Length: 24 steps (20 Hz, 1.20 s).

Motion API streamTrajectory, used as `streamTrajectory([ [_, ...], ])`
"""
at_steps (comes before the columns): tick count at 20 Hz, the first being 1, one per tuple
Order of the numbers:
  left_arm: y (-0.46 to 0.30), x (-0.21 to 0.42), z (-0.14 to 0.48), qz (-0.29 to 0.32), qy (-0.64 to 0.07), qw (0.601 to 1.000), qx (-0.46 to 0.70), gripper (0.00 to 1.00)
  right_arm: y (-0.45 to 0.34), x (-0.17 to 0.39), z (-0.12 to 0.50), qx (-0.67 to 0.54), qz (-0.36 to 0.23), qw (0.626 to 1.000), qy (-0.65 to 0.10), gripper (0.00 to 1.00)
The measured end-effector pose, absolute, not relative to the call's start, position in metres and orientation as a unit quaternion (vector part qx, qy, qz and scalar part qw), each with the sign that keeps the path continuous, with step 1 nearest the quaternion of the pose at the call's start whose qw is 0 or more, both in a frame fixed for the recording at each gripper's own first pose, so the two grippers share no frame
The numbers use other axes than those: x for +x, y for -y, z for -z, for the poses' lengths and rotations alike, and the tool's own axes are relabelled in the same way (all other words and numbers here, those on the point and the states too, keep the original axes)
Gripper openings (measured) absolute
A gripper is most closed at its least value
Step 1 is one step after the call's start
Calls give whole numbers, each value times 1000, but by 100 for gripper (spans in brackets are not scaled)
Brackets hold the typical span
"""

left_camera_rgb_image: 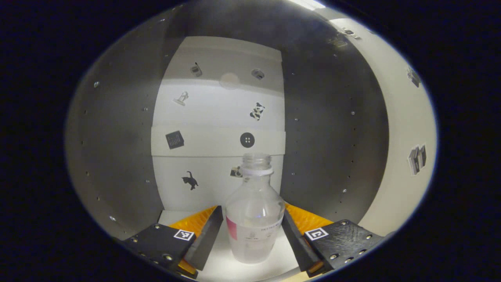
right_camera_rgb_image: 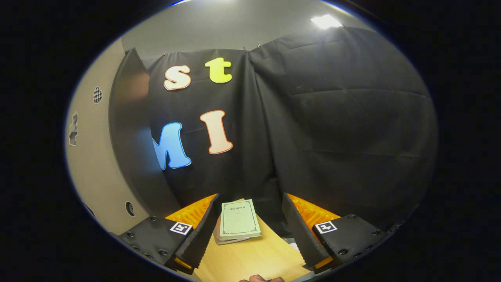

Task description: Open the cabinet door with the right hand, grasp the bottle in the cabinet with the left hand and place it on the coaster, then close the cabinet door with the right hand.

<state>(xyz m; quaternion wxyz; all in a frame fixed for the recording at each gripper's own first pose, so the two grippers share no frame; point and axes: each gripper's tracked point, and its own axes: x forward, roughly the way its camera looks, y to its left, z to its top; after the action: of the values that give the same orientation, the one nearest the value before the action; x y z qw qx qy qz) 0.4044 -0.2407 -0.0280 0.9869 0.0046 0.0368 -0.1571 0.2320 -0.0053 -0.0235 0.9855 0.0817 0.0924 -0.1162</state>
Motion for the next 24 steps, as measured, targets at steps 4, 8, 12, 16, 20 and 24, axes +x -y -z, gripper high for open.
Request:
streamTrajectory([
  [4, 238, 409, 32, 141, -42, 989, 13, 79, 4, 241, 30, 84, 101, 986, -100, 98],
  [8, 238, 399, 28, 145, -28, 989, 17, 72, 4, 248, 37, 87, 88, 986, -110, 98],
  [12, 240, 375, 12, 161, -8, 986, 32, 67, -1, 244, 33, 110, 78, 986, -101, 98],
  [16, 233, 339, -17, 177, 21, 983, 51, 67, -4, 232, 29, 104, 83, 987, -95, 98],
  [20, 210, 289, -44, 188, 44, 980, 48, 68, -14, 214, 20, 104, 84, 987, -83, 98],
  [24, 173, 238, -55, 186, 53, 979, 72, 70, -22, 194, 8, 91, 90, 989, -76, 100],
])
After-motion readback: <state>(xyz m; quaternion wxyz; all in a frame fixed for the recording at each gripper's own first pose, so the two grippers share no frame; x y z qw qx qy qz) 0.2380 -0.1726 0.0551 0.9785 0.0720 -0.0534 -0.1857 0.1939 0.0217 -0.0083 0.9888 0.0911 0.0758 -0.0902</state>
